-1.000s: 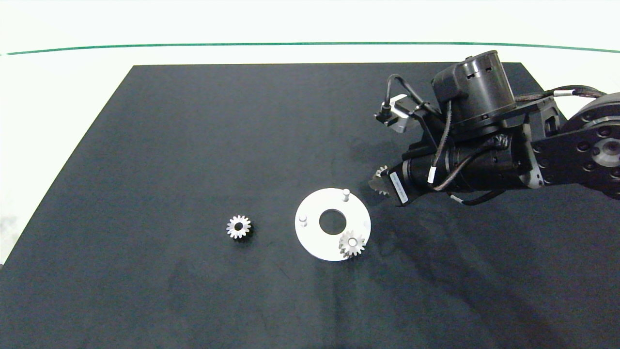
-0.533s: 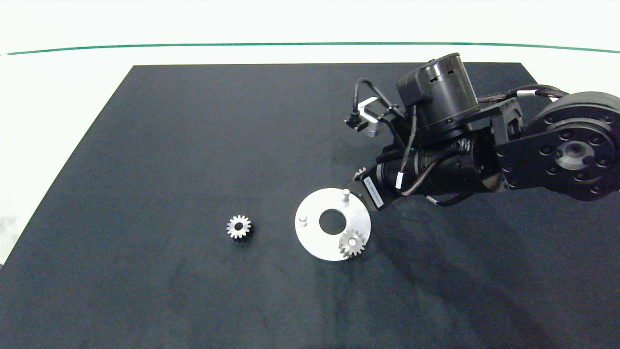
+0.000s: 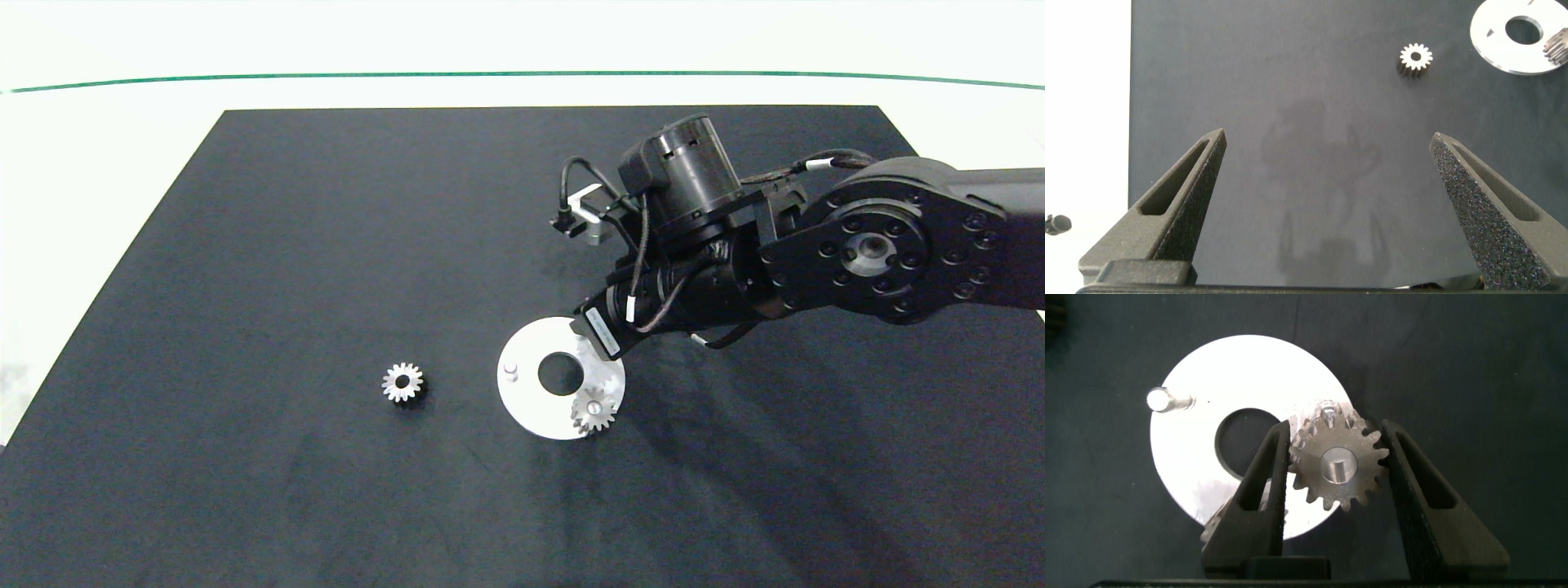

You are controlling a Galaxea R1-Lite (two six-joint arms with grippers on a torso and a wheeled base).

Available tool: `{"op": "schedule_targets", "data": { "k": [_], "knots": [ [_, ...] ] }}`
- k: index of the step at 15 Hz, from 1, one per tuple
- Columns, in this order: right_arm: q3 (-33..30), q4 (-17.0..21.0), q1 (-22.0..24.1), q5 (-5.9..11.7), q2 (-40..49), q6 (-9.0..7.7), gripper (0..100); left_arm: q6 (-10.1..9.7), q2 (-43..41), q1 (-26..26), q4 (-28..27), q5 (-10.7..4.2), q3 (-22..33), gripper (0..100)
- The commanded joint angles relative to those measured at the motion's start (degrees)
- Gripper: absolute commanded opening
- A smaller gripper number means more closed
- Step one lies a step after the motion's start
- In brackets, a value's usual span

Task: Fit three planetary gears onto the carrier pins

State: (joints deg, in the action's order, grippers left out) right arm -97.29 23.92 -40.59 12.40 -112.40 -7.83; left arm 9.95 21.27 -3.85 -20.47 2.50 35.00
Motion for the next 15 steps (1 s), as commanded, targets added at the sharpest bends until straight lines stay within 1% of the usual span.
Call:
{"op": "schedule_targets", "data": {
  "k": [1,6,13,15],
  "knots": [
    [-0.7,0.08,-0.01,0.08,-1.68,-0.08,4,0.07,0.44,-0.01,-0.1,-0.04,-0.02,100],
    [-2.9,0.08,-0.01,0.08,-2.65,-0.08,4,0.07,0.52,-0.01,0.08,0.05,-0.02,100],
    [-2.55,0.08,0.08,-0.01,-3.18,0.09,4,0.07,0.44,-0.01,0.08,0.05,0.07,100],
    [-2.46,0.08,0.16,-0.01,-3.35,0.44,4,0.07,0.44,-0.01,0.08,0.05,0.07,100]
  ]
}}
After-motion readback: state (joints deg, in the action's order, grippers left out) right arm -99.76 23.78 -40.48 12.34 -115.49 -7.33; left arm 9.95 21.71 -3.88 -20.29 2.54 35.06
